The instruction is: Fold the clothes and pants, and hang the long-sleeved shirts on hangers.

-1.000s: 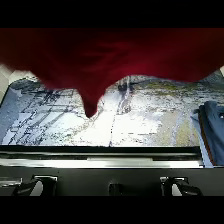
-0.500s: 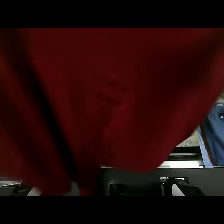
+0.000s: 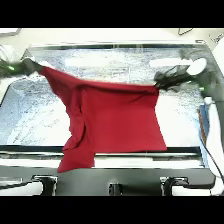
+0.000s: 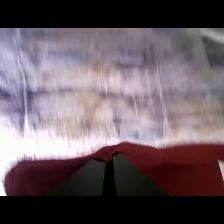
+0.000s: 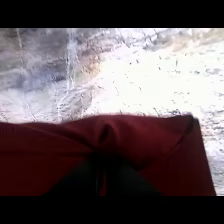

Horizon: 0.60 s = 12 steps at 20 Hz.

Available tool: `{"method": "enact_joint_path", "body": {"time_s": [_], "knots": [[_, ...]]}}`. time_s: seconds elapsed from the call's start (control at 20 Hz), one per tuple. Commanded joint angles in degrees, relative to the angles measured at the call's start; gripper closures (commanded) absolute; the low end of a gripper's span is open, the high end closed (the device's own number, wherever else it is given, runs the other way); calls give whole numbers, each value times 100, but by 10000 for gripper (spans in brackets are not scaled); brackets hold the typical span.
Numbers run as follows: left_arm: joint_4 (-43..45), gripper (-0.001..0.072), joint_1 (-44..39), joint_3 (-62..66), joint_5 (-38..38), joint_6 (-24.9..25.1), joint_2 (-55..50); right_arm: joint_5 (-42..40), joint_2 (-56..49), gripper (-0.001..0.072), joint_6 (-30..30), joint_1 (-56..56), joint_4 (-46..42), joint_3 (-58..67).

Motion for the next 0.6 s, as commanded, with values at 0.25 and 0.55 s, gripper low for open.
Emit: {"method": "enact_joint_path", "body": {"time_s": [0.25,0.55], "knots": [[695,38,33,-26,-2264,-951,-1104,616,-555,257,138,-343,-22,332],[2302,56,756,-1589,-2848,-872,-79,3237,-140,127,-632,-1980,-627,-229]]}}
